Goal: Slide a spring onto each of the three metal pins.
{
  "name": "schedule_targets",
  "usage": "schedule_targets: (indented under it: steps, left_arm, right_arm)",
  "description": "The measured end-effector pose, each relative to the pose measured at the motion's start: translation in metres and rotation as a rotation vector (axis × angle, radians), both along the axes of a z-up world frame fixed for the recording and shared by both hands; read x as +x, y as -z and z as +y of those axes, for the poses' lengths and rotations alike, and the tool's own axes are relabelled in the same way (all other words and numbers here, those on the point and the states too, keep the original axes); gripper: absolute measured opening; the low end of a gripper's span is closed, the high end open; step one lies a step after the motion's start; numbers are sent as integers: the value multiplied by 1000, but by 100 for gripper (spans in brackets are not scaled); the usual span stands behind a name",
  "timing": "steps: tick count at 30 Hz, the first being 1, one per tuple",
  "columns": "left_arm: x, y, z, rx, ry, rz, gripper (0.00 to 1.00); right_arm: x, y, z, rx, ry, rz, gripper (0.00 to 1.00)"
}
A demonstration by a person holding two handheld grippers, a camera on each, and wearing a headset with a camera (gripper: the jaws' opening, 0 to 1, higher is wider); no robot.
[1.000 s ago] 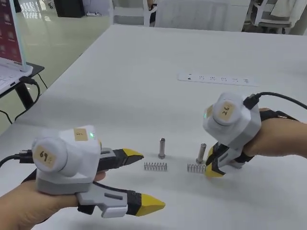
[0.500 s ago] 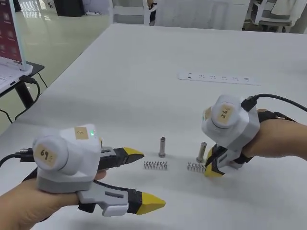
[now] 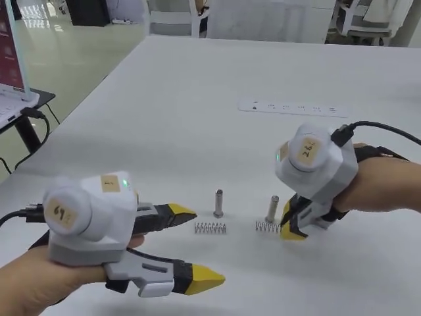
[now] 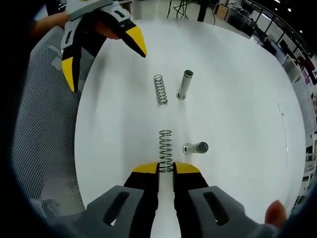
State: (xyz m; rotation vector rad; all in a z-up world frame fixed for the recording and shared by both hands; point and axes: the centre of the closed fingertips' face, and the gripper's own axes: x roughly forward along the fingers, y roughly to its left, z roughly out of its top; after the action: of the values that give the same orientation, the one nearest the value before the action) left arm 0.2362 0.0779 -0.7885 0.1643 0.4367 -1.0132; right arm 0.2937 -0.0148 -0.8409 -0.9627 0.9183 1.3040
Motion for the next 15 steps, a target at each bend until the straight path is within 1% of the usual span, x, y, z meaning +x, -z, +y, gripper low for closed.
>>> schedule_targets:
  steps: [6, 12, 15]
  left_arm:
    - [2, -4, -2, 6, 17, -11, 56]
    - [5, -10, -7, 7, 39, -21, 53]
    - [6, -14, -9, 16, 55, -26, 51]
  right_arm:
    - [-9, -19, 4, 31, -6, 7, 8]
    - [-15, -31, 8, 44, -20, 10, 8]
    - [-19, -38, 9, 50, -27, 12, 8]
